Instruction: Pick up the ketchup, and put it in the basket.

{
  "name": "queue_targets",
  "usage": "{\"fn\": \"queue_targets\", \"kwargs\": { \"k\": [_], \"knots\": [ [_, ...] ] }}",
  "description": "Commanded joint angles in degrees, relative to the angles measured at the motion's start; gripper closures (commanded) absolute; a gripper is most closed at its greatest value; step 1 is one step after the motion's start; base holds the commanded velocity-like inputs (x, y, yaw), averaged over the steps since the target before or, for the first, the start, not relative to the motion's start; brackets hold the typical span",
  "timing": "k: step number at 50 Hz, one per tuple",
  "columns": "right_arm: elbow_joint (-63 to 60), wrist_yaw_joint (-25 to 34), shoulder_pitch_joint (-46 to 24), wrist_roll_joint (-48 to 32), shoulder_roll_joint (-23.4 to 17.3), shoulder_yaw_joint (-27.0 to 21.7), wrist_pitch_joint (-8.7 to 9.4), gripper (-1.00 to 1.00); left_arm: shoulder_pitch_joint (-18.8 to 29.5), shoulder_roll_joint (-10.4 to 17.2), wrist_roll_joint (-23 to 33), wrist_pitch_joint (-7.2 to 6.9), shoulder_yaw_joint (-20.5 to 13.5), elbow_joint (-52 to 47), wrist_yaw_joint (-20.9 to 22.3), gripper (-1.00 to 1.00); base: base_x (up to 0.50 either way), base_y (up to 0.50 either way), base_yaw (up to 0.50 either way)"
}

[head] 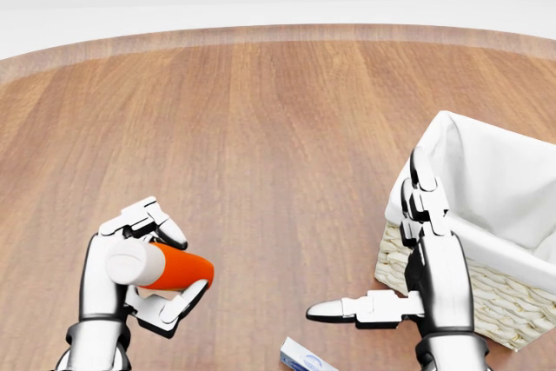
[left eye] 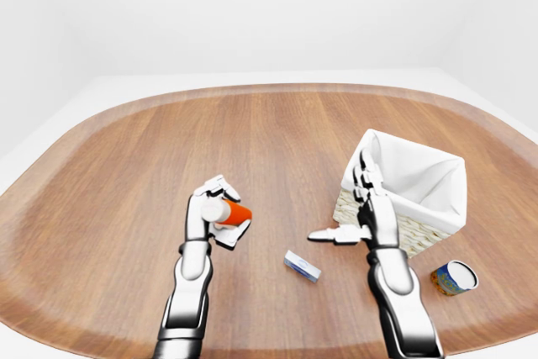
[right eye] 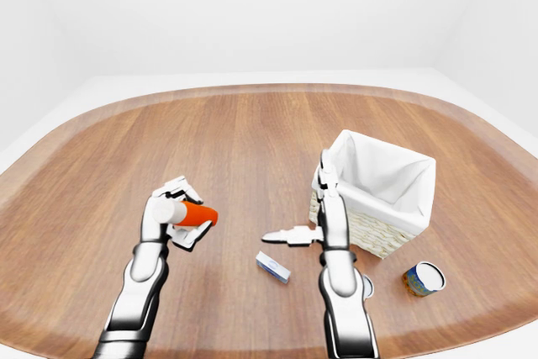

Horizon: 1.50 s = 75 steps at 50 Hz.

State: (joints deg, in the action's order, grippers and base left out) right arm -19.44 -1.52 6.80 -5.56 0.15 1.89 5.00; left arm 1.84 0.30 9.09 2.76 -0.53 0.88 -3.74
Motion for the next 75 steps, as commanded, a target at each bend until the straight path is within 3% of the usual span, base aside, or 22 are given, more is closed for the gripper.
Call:
{"fn": "queue_targets", "kwargs": {
  "k": [1,2,10,14,26,57,68,75],
  "knots": [
    [-2.6,0.1,1.1,-0.1,0.1,0.9,0.0,-1.0,4.9,-2.4,0.0,1.62,3.9,4.2,-3.6,1.0,0.0,0.0,0.0],
    [-3.0,0.2,1.2,-0.1,0.1,1.1,0.0,-1.0,5.8,-2.7,0.2,2.24,4.2,5.7,-4.2,1.0,0.0,0.0,0.0],
    [-3.2,0.3,1.3,0.3,0.0,0.9,0.0,-1.0,9.2,-3.9,0.7,2.24,5.2,13.5,-5.3,1.0,0.0,0.0,0.0],
    [-3.7,0.5,1.4,0.5,-0.1,0.7,0.0,-1.0,11.3,-5.8,1.8,2.24,6.8,17.6,-6.8,1.0,0.0,0.0,0.0],
    [-3.3,0.5,1.3,0.6,0.0,0.7,0.0,-1.0,10.2,-8.6,3.7,2.24,10.3,13.4,-7.4,1.0,0.0,0.0,0.0],
    [-3.2,0.6,1.1,0.7,0.0,0.9,0.0,-1.0,11.2,-13.5,6.3,2.24,15.1,17.1,-10.3,1.0,0.0,0.0,0.0],
    [-3.2,0.7,1.2,0.8,0.0,1.1,0.0,-1.0,8.8,-15.6,8.3,2.24,18.8,16.6,-11.5,1.0,0.0,0.0,0.0],
    [-3.5,0.7,1.3,0.7,0.0,1.2,0.0,-1.0,10.6,-15.4,7.5,2.24,17.2,20.2,-12.0,1.0,0.0,0.0,0.0]
  ]
}}
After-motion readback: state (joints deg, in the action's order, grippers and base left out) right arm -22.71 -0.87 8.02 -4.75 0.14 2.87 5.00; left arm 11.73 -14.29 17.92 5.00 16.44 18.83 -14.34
